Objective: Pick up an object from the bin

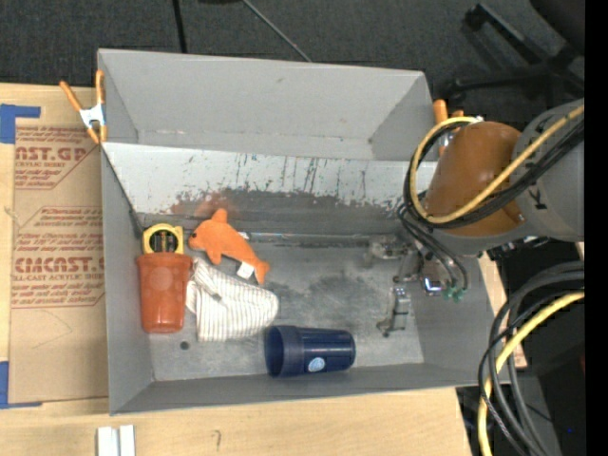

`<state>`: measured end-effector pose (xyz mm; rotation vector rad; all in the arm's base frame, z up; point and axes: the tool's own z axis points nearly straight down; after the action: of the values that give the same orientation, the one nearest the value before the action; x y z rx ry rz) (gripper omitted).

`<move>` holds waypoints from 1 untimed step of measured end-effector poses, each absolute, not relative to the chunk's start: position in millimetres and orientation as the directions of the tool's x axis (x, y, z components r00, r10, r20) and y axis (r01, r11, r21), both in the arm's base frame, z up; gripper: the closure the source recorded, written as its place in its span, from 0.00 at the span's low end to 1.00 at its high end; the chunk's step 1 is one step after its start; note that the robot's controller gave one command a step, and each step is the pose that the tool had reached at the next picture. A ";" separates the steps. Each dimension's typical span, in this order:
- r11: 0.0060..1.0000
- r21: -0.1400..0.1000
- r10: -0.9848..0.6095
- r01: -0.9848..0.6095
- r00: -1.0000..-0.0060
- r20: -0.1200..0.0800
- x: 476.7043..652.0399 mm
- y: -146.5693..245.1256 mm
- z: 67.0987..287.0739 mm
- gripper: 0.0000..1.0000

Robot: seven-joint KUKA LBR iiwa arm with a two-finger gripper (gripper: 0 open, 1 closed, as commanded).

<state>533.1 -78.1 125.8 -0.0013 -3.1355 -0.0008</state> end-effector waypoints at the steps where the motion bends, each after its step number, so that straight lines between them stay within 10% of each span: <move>1: 1.000 0.000 0.000 0.000 -1.000 -0.001 534.8 -77.8 130.5 0.00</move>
Offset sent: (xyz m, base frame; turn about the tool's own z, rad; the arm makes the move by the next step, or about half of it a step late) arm -0.0332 0.0609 -0.0558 -0.1044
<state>534.8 -77.8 130.5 0.0005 -3.1425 0.0004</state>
